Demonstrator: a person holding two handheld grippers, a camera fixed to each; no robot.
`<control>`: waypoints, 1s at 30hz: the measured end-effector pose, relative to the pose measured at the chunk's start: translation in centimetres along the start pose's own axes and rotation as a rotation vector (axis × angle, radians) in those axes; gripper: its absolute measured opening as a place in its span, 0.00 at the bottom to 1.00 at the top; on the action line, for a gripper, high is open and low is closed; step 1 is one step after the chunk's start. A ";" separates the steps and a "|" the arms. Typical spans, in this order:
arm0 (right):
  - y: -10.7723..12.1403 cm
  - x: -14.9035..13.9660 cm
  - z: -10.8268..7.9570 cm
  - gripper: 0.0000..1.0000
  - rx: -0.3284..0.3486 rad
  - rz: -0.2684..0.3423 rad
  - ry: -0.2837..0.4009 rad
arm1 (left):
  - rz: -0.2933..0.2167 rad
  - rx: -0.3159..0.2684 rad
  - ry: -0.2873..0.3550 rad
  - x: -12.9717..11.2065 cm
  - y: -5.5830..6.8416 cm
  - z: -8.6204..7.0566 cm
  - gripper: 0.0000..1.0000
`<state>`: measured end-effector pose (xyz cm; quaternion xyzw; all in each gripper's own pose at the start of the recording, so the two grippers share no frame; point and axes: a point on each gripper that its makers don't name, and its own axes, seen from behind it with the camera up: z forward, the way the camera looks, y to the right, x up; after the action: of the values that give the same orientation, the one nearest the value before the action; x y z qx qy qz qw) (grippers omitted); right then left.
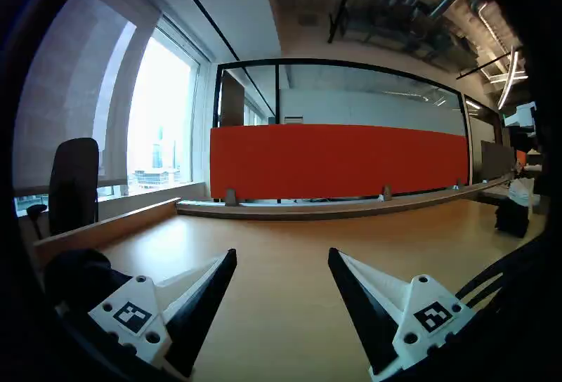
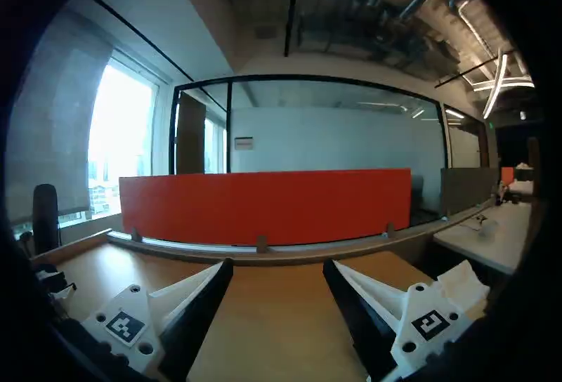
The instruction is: Fold towel
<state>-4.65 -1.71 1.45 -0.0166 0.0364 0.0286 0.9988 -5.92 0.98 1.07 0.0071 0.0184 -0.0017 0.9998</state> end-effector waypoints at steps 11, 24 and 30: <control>0.8 -2.0 0.0 0.99 0.000 -0.019 0.011 | 0.000 0.000 0.001 -0.3 0.0 0.1 0.97; 2.7 -8.2 -0.2 0.99 -0.008 -0.027 0.005 | 0.000 0.000 0.001 -0.3 0.2 0.1 0.97; 2.8 -10.8 -0.3 0.99 0.012 -0.026 -0.006 | 0.001 0.000 0.001 -0.3 0.2 0.1 0.97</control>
<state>-15.63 0.47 1.89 -0.0112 0.0334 0.0153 0.9993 -6.26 1.15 1.24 0.0072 0.0187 -0.0014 0.9998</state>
